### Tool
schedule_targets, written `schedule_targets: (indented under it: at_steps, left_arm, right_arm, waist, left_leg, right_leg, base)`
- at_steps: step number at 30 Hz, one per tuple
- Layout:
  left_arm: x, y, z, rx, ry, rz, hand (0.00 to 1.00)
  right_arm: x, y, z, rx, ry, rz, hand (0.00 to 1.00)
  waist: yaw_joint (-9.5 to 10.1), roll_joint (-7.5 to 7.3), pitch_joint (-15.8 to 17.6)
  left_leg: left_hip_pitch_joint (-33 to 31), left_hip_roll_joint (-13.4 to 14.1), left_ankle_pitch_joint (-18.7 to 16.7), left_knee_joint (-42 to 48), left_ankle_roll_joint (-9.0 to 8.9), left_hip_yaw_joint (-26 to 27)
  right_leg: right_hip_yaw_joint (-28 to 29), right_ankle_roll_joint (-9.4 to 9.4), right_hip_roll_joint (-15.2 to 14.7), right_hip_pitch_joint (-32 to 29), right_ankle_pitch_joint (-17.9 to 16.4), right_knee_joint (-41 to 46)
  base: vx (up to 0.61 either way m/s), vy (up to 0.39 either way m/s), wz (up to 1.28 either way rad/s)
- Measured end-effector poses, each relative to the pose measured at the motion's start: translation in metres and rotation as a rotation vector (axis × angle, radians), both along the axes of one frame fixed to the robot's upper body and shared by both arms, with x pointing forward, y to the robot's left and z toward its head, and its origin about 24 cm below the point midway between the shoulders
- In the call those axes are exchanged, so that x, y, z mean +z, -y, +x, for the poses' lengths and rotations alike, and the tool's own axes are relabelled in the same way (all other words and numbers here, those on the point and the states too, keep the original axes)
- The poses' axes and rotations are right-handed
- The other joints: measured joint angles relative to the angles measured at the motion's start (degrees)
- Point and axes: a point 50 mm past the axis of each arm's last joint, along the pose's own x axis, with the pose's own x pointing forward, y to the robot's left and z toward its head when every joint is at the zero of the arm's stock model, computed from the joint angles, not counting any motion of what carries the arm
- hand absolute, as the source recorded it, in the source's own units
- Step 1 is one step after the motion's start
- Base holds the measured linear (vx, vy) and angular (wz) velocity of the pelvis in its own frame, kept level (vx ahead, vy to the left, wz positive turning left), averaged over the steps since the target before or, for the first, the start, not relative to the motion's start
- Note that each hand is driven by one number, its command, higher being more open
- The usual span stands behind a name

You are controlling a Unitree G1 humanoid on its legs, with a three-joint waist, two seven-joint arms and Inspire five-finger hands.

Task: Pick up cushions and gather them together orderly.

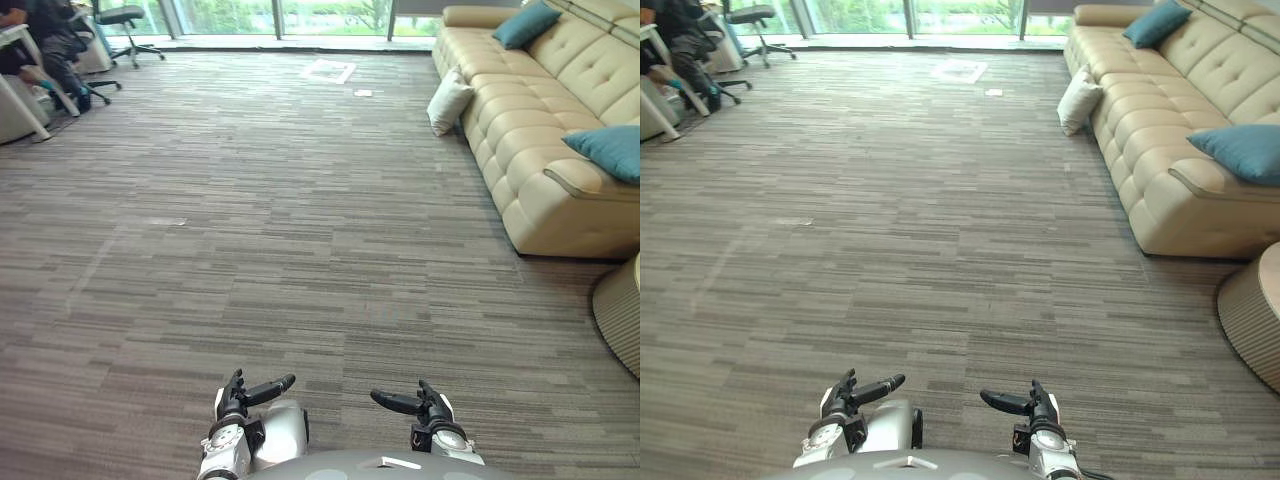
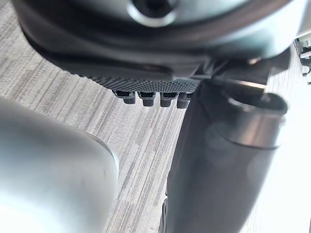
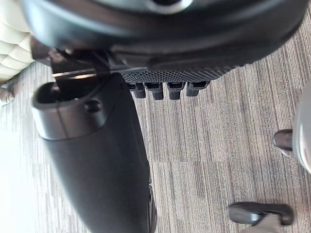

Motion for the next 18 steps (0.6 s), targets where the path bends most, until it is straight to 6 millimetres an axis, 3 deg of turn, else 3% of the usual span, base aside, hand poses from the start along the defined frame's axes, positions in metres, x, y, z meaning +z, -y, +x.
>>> schedule_targets:
  at_steps: [1, 2, 4, 5, 6, 7, 8, 10, 13, 17, 18]
  left_arm:
    - [0.0, 0.0, 0.0, 0.0, -0.001, 0.0, 1.0]
    - [0.001, -0.004, 0.002, -0.002, 0.003, 0.009, 1.0]
    - [0.002, -0.008, 0.003, -0.007, 0.003, 0.022, 1.0]
    - [0.001, -0.01, 0.002, -0.008, -0.007, 0.024, 1.0]
    - [0.001, -0.011, 0.002, -0.008, -0.013, 0.024, 1.0]
    - [-0.001, -0.011, 0.001, -0.008, -0.026, 0.025, 1.0]
    - [-0.001, -0.011, 0.001, -0.005, -0.037, 0.025, 1.0]
    - [-0.004, -0.01, -0.004, -0.003, -0.059, 0.021, 1.0]
    - [-0.005, -0.01, -0.007, -0.008, -0.069, 0.028, 1.0]
    - [-0.006, -0.01, -0.01, -0.009, -0.084, 0.026, 1.0]
    - [-0.008, -0.009, -0.014, -0.016, -0.105, 0.021, 1.0]
  right_arm:
    - [0.0, -0.001, 0.0, 0.005, -0.002, 0.0, 1.0]
    - [0.0, -0.004, 0.001, 0.019, 0.0, 0.006, 1.0]
    - [0.0, -0.011, 0.0, 0.017, 0.0, 0.026, 1.0]
    - [-0.001, -0.013, -0.001, 0.018, -0.003, 0.033, 1.0]
    - [-0.001, -0.013, 0.0, 0.019, -0.001, 0.034, 1.0]
    - [0.0, -0.014, 0.001, 0.021, 0.006, 0.036, 1.0]
    - [0.002, -0.013, 0.006, 0.024, 0.029, 0.039, 1.0]
    - [0.004, -0.011, 0.009, 0.024, 0.053, 0.035, 1.0]
    - [0.008, -0.011, 0.013, 0.021, 0.1, 0.031, 1.0]
    - [0.012, -0.011, 0.021, 0.02, 0.138, 0.032, 1.0]
    - [0.013, -0.011, 0.024, 0.009, 0.146, 0.037, 1.0]
  waist:
    - [0.05, 0.06, -0.09]
    - [0.08, -0.58, -0.15]
    - [-0.09, -2.26, -0.6]
    - [0.07, -2.98, -0.67]
    - [0.07, -3.08, -0.64]
    - [-0.01, -3.18, -0.48]
    - [-0.16, -2.96, 0.23]
    - [-0.56, -2.42, 0.57]
    - [-1.15, -2.75, 0.7]
    - [-1.91, -2.72, 0.73]
    - [-2.93, -2.13, 0.59]
  left_leg:
    - [0.15, -0.09, 1.42, 0.0, 0.23, 0.18]
    - [0.09, -0.97, 1.79, 1.72, 1.63, 0.87]
    - [0.09, -2.66, -0.87, 3.08, 2.93, 1.99]
    - [1.9, -4.27, -3.71, 3.96, 4.5, 3.52]
    - [2.8, -4.72, -4.51, 3.9, 4.94, 4.0]
    - [4.82, -5.62, -6.01, 3.55, 5.98, 4.69]
    - [8.48, -6.44, -7.79, 2.89, 6.59, 4.97]
    - [14.62, -7.2, -8.96, -0.45, 7.15, 4.82]
    - [23.95, -7.36, -9.77, -7.85, 7.57, 3.37]
    - [28.23, -6.53, -12.14, -10.91, 6.4, 1.73]
    - [31.14, -5.82, -13.59, -12.88, 5.28, -1.0]
  right_leg:
    - [0.26, 0.34, -0.19, 0.25, -0.26, 0.05]
    - [1.52, 0.77, -1.56, 0.79, -0.72, 0.53]
    - [3.41, 0.86, -3.89, -0.5, -0.64, 3.7]
    - [5.86, 0.95, -6.01, -3.96, -0.63, 13.65]
    - [6.64, 1.8, -6.54, -6.06, -0.07, 18.85]
    - [8.66, 3.94, -7.56, -10.86, 3.02, 30.11]
    - [10.26, 3.87, -7.93, -16.21, 5.15, 42.95]
    - [8.59, 3.34, -8.0, -21.59, 4.71, 50.69]
    - [-0.48, 0.36, -7.71, -27.41, 2.72, 43.11]
    - [-4.3, 0.81, -4.1, -32.17, 3.66, 26.45]
    - [-4.3, -1.1, -2.24, -31.94, 10.97, 19.33]
  base:
    - [0.49, 0.283, -0.31]
    - [0.41, 0.23, -0.17]
    - [0.47, 0.283, -0.15]
    - [0.44, 0.272, -0.15]
    - [0.42, 0.264, -0.21]
    - [0.4, 0.227, -0.19]
    - [0.4, 0.209, -0.14]
    - [0.41, 0.139, 0.03]
    - [0.36, 0.049, 0.19]
    - [0.44, -0.085, 0.27]
    - [0.55, -0.16, 0.59]
